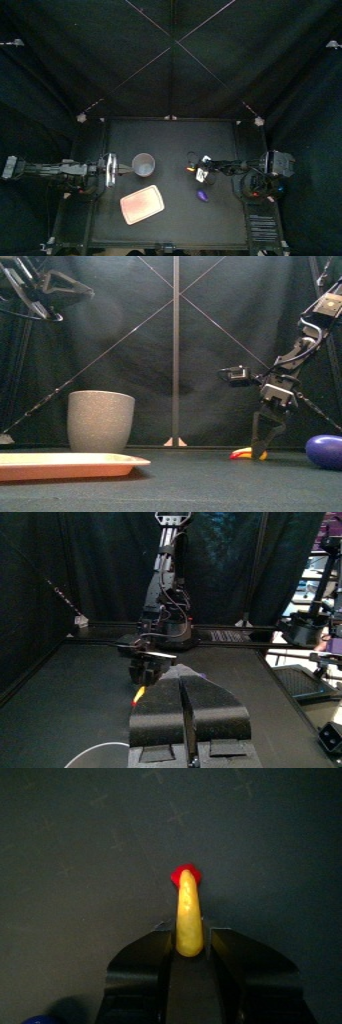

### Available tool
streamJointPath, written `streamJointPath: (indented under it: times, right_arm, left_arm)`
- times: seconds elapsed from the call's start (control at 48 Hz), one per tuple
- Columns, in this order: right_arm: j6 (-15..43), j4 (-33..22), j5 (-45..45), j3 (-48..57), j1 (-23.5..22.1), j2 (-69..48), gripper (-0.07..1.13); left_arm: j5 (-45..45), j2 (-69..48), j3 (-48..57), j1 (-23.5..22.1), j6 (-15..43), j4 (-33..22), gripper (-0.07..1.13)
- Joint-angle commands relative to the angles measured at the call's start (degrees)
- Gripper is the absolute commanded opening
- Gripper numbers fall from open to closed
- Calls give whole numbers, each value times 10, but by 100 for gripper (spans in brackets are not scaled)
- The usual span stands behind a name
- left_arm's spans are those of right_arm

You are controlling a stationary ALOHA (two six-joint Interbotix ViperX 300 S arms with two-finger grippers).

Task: Pick the shrimp then place it in the grey bowl
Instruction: Place shrimp in the grey bowl

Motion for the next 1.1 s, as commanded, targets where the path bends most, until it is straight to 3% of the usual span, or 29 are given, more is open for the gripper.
streamJointPath:
  times: [0.021,0.312,0.542,0.708,1.104]
  right_arm:
    - [0,1,-1,-13,-1,-6,59]
    - [-4,-8,-4,-91,31,-56,58]
    - [-4,-64,-40,-196,54,-62,58]
    - [-2,-94,-88,-261,57,-7,58]
    - [-1,-94,-116,-395,66,135,61]
  left_arm:
    - [-5,3,-7,-1,0,0,0]
    - [-8,2,-7,0,0,0,0]
    - [-8,2,-7,0,1,0,0]
    - [-8,2,-7,-1,1,1,0]
    - [-8,3,-4,0,0,0,0]
